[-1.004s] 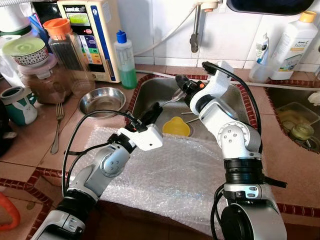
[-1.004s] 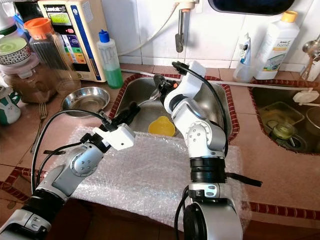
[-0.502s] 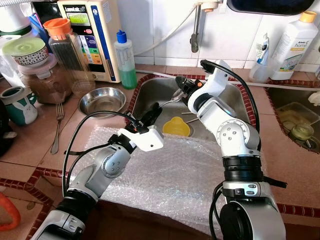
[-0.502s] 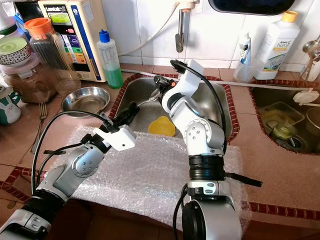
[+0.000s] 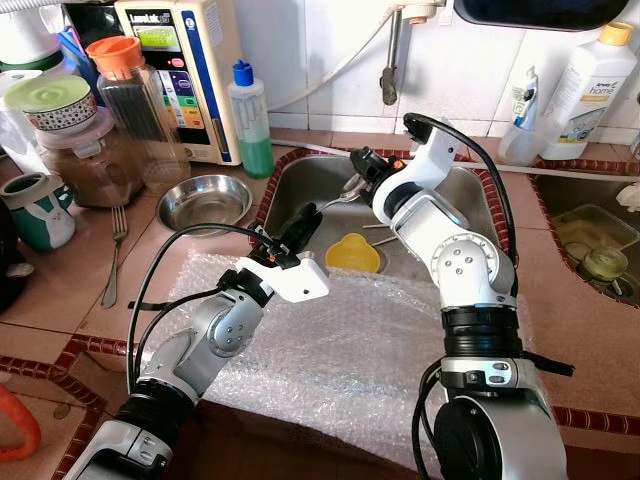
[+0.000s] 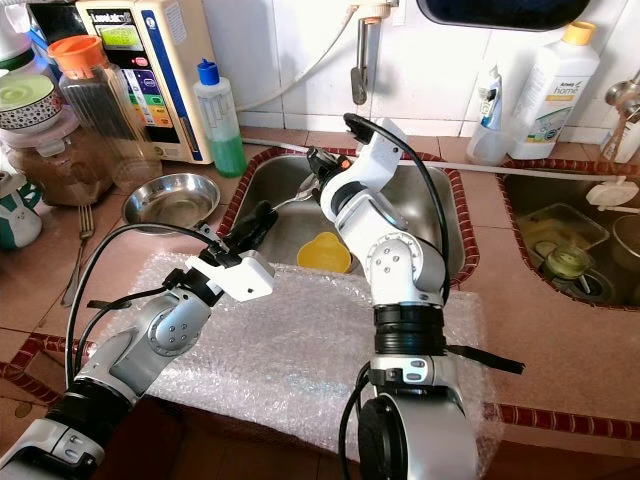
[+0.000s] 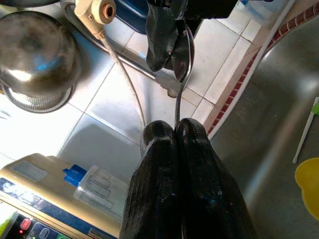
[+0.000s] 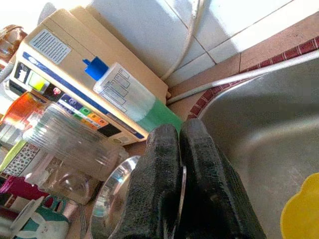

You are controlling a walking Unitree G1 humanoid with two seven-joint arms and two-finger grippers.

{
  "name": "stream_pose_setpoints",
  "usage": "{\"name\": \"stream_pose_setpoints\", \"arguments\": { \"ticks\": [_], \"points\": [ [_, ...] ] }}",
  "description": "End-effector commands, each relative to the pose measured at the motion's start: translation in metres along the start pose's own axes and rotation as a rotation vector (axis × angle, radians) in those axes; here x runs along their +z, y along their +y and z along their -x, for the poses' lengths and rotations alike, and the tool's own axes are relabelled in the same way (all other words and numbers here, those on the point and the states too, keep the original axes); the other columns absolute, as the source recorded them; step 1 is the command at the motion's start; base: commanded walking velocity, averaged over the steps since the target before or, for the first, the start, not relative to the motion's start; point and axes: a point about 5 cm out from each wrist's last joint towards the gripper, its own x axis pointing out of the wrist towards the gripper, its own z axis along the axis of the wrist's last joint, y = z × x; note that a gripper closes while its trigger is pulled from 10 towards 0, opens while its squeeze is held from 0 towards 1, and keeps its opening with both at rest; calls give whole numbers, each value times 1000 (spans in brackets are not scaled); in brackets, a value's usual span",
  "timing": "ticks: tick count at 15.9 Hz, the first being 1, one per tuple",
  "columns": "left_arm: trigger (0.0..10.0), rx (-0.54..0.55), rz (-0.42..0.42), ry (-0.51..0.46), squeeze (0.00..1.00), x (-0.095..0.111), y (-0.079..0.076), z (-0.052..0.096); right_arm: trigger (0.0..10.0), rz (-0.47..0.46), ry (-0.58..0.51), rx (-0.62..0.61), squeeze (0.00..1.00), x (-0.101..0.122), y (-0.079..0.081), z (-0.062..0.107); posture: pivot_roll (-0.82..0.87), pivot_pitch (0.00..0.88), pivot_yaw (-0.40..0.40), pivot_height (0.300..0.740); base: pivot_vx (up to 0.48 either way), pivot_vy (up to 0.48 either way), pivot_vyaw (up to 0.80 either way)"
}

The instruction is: Kitchen organization

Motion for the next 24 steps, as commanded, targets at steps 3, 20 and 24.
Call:
{"name": "stream_pose_setpoints", "arguments": {
  "ticks": [3,20,24],
  "points": [
    [10000,133,83,16,1000,-5,21,-1,0,-33,-40,-122,0,6,-24,2,38,34,79,740,0,0,0],
    [10000,17,499,94,1000,-9,3,35,0,442,-473,-356,0,38,-76,7,99,42,82,740,0,0,0],
    [10000,14,547,110,1000,-9,8,40,0,845,-386,-255,0,15,-84,3,118,42,79,740,0,0,0]
  ]
}}
